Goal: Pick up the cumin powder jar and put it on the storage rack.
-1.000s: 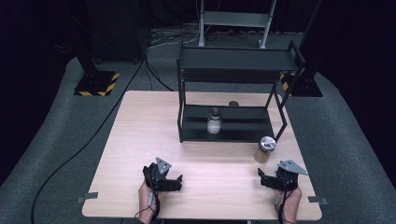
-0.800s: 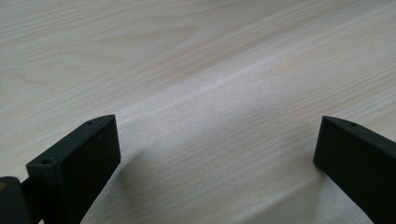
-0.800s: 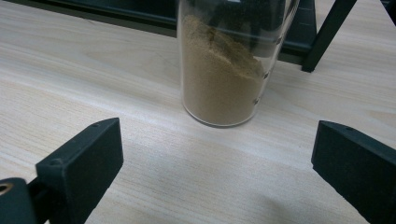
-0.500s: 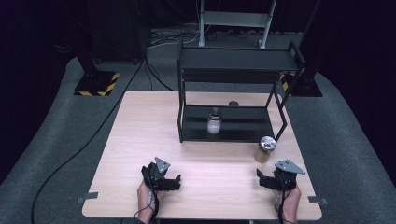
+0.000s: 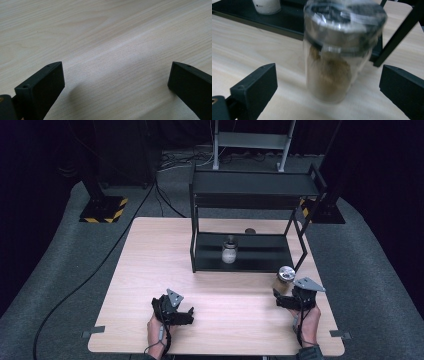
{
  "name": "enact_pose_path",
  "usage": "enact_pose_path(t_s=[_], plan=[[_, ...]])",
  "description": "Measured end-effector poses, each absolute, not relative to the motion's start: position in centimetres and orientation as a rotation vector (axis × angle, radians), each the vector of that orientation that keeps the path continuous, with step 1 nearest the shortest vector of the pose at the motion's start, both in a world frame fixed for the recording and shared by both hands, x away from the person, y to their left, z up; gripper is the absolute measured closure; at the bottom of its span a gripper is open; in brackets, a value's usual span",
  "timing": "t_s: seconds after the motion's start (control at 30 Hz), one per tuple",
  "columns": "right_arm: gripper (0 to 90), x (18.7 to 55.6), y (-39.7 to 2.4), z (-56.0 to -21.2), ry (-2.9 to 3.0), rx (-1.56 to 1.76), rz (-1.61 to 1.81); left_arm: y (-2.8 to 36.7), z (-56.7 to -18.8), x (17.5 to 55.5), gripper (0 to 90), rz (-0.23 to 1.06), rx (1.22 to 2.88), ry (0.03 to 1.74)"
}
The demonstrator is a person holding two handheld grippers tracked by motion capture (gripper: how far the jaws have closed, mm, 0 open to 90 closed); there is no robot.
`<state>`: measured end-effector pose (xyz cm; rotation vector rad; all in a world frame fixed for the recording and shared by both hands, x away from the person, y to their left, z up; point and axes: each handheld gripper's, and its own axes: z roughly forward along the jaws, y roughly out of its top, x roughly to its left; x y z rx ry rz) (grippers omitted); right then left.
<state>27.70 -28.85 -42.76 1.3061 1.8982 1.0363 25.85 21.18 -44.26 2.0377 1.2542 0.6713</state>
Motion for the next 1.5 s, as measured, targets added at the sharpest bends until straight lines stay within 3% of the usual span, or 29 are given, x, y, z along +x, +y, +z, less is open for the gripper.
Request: enact_pose_path(t_s=[0.33,0.8,1.5], plan=[[0.2,31.4,-28.5,-42.3,1.952,1.306,1.035,21.2,-44.3,25.9,0.3,0.665,2.035,1.257],[29.8,32.0,-29.2,-42.5,1.974,1.365,1.022,21.2,-44.2,25.9,0.3,0.667,2.038,1.255],[30.7,30.8,-29.1,-41.0,1.947,1.315,1.052,21.2,-44.2,25.9,0.3,0.669,2.039,1.255]])
